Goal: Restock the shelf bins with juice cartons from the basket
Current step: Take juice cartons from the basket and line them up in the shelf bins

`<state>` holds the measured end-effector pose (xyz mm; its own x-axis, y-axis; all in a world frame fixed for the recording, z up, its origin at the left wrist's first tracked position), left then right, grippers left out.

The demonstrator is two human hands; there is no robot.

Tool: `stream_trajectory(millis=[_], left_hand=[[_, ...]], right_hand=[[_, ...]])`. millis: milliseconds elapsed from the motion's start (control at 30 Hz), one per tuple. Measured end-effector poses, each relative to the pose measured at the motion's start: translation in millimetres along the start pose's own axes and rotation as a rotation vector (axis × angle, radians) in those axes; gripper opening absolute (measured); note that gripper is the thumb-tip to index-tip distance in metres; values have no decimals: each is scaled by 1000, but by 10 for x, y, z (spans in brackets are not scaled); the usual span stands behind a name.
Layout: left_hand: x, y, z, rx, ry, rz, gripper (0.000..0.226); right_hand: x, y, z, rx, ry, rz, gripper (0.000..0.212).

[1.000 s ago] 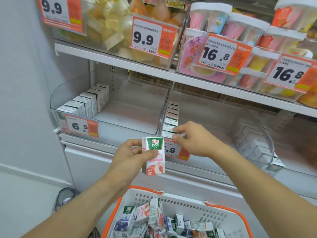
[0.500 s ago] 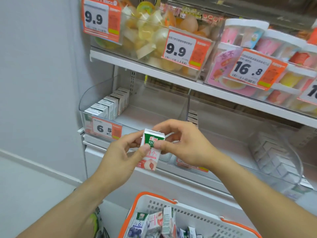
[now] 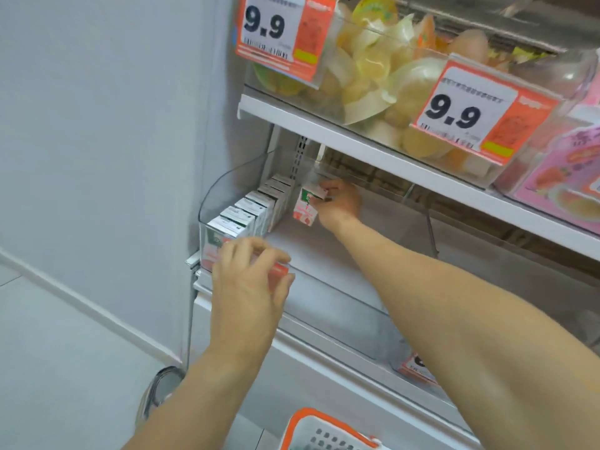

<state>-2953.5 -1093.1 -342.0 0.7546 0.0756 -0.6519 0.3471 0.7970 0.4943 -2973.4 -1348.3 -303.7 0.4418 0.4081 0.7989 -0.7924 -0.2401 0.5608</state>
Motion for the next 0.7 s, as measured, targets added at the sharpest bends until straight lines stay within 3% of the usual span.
stream_trajectory(millis=[233, 400, 533, 700], left_hand=[[76, -30, 41, -33, -40, 4, 25], [41, -33, 31, -45, -20, -1, 25], [-14, 4, -24, -22, -18, 15, 27], [-427, -7, -341, -4, -120, -21, 19]], right_hand=[[-199, -464, 429, -23, 25, -184, 36], [-102, -179, 255, 34, -35, -169, 44], [205, 275, -410, 29, 59, -84, 21], [326, 962, -1740, 91, 174, 108, 27]])
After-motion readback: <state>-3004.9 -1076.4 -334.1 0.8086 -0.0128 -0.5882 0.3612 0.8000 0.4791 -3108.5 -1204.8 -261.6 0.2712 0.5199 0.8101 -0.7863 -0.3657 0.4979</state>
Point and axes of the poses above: each hand's wrist, its own z-axis towards the middle knuckle, its own y-axis out of the back of the hand, x = y × z, the point moved 4 cm from there along z, towards the middle knuckle, and after that the axes turned 6 degrees about x, right-handed, at the moved point
